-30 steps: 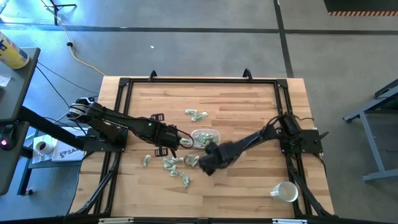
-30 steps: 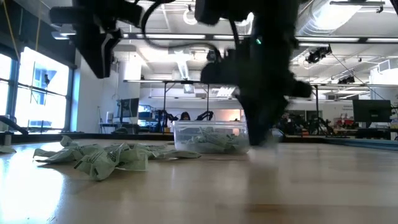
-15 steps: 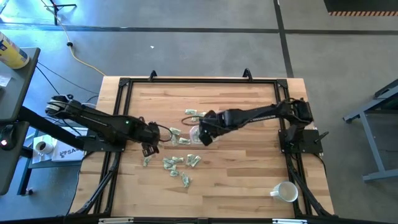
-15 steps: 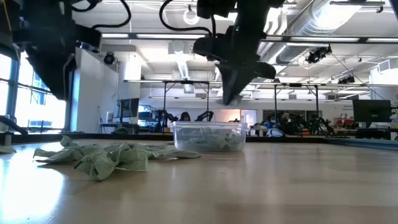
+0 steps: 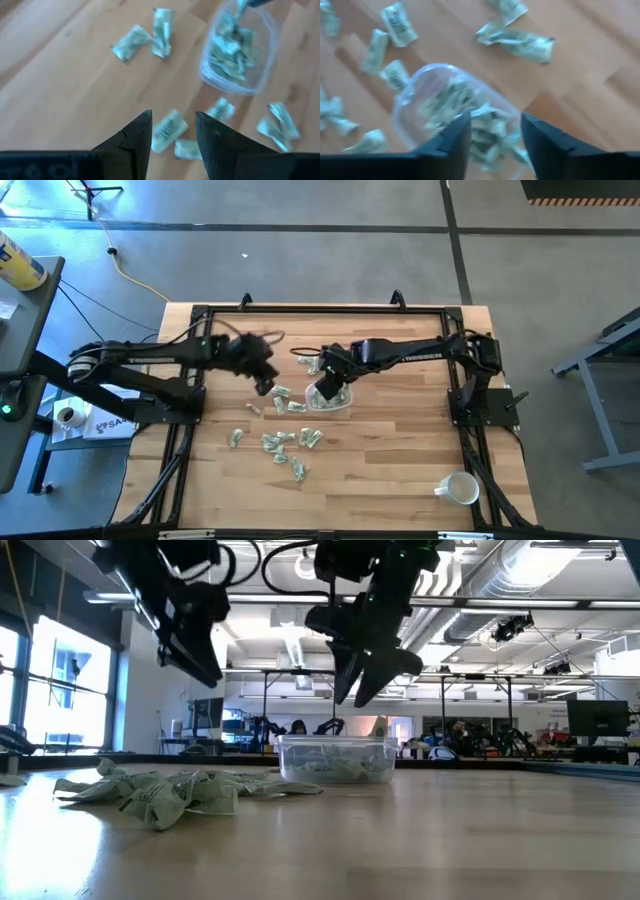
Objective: Pick and place Stevia / Truvia into bins
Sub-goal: Put the stevia packet into the transparent container
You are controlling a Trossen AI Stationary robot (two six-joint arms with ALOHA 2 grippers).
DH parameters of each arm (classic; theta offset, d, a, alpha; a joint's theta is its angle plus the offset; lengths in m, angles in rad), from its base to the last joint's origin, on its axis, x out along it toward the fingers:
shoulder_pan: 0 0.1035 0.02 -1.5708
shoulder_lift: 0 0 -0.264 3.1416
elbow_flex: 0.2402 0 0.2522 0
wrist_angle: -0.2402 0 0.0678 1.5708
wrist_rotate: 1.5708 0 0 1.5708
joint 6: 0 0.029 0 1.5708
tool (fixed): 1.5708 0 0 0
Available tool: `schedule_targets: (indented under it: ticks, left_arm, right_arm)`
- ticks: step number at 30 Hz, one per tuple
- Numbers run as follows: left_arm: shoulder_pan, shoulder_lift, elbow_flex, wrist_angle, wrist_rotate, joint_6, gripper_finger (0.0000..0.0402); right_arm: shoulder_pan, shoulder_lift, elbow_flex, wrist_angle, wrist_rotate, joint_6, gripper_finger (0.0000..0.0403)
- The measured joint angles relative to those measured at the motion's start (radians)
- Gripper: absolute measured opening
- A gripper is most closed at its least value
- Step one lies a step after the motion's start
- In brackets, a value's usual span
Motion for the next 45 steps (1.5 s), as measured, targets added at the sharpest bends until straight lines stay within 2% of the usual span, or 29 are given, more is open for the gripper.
schedule_targets:
  ticks: [4,7,11,14,18,23,27,30,38,43,45]
  left_arm:
    - [0.099,0.08,0.0,0.094,0.037,0.136,0.0184]
    - [0.16,0.153,0.0,0.178,0.078,0.219,0.0184]
    - [0.218,0.279,0.0,0.323,0.127,0.322,0.0184]
    - [0.241,0.369,0.048,0.375,0.148,0.358,0.0184]
    - [0.261,0.472,0.144,0.318,0.147,0.353,0.0184]
    - [0.266,0.507,0.21,0.271,0.135,0.359,0.0184]
    - [0.276,0.507,0.217,0.271,0.139,0.41,0.0184]
    - [0.309,0.519,0.218,0.267,0.181,0.43,0.0184]
    - [0.393,0.53,0.217,0.221,0.245,0.429,0.0184]
    - [0.401,0.53,0.217,0.221,0.246,0.431,0.0184]
    - [0.401,0.53,0.217,0.22,0.246,0.431,0.0184]
  right_arm:
    - [0.019,-0.05,-0.001,-0.014,0.173,-0.119,0.0246]
    - [-0.012,-0.1,0.0,-0.068,0.146,-0.183,0.0273]
    - [-0.11,-0.159,-0.027,-0.141,0.15,-0.284,0.0278]
    - [-0.216,-0.195,-0.051,-0.148,0.045,-0.304,0.0275]
    - [-0.341,-0.192,-0.096,-0.144,-0.166,-0.358,0.027]
    - [-0.342,-0.194,-0.191,-0.077,-0.253,-0.388,0.0256]
    - [-0.286,-0.193,-0.241,-0.014,-0.297,-0.263,0.023]
    - [-0.245,-0.19,-0.272,0.049,-0.326,-0.141,0.02]
    - [-0.148,-0.142,-0.252,0.134,-0.333,0.015,0.0121]
    - [-0.114,-0.113,-0.251,0.146,-0.344,0.107,0.0103]
    - [-0.11,-0.108,-0.251,0.202,-0.388,0.121,0.0101]
